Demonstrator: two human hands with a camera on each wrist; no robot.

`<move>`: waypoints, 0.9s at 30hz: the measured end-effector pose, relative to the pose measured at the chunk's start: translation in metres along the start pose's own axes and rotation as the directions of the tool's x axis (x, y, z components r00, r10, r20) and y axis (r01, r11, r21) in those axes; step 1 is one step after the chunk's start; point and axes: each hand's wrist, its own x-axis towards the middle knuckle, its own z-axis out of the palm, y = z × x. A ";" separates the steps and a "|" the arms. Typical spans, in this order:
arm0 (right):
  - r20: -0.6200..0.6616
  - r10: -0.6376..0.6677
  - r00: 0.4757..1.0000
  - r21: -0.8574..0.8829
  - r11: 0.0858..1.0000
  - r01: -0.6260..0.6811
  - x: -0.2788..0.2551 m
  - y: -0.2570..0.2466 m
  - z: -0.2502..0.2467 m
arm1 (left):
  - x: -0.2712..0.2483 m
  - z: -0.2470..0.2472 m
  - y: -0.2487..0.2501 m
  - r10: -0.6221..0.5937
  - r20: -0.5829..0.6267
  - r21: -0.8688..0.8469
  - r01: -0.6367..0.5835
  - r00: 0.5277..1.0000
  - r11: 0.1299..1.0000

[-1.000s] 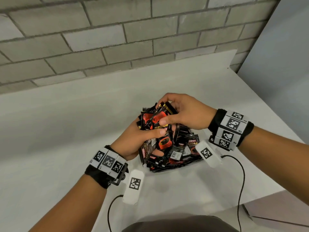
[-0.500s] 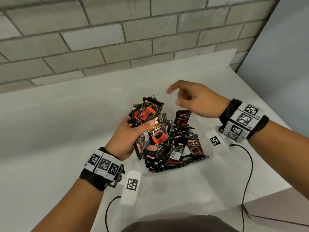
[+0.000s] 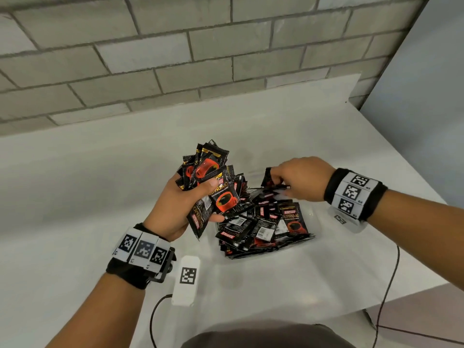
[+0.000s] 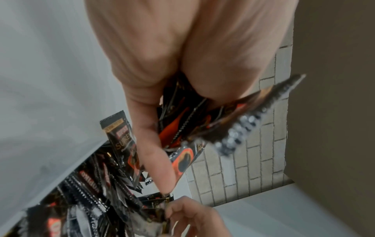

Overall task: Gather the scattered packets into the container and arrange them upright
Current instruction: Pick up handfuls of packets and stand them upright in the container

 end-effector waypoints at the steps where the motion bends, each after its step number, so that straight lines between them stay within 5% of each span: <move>1: -0.025 0.018 1.000 -0.001 1.000 -0.018 0.003 0.005 -0.005 | 0.000 -0.001 0.000 -0.002 -0.002 0.004 0.002 1.000 1.000; 11: -0.177 0.076 0.981 0.193 0.980 -0.041 0.021 0.017 -0.007 | 0.001 -0.003 -0.006 -0.026 0.012 0.047 0.025 1.000 0.999; 27: 0.044 -0.116 0.992 0.112 0.988 0.111 0.028 0.009 -0.008 | 0.001 -0.005 -0.006 -0.029 0.022 0.066 0.027 0.999 0.997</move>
